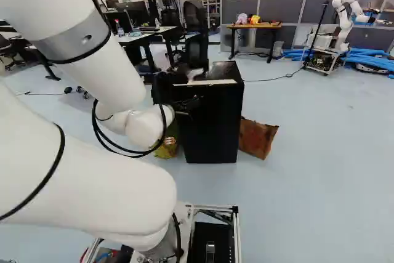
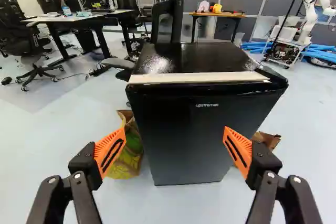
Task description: Grab a drink from the fridge
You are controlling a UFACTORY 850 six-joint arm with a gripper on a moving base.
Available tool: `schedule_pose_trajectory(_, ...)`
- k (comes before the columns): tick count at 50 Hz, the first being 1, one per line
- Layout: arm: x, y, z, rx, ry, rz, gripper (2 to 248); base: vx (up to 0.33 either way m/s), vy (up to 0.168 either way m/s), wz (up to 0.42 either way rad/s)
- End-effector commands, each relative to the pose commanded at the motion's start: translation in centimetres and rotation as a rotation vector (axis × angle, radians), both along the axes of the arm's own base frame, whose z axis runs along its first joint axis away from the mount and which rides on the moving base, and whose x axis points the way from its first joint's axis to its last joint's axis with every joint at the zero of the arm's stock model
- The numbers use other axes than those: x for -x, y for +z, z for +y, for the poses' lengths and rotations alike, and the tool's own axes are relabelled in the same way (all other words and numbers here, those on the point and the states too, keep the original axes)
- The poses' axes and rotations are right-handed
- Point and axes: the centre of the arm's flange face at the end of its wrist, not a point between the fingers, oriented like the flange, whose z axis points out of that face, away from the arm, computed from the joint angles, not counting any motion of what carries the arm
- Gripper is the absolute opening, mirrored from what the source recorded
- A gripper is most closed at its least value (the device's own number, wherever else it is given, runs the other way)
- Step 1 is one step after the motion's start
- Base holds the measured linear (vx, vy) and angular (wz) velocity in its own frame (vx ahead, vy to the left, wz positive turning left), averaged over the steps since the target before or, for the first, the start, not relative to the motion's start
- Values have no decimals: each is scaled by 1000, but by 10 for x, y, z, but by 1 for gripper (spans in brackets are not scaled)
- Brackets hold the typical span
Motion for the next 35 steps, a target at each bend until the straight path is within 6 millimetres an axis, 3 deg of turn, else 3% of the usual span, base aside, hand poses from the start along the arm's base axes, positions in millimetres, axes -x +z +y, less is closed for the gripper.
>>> schedule_pose_trajectory(25, 0, 0, 0, 0, 0, 0, 247, 41, 78, -15)
schedule_pose_trajectory(35, 0, 0, 0, 0, 0, 0, 247, -1, 8, 2)
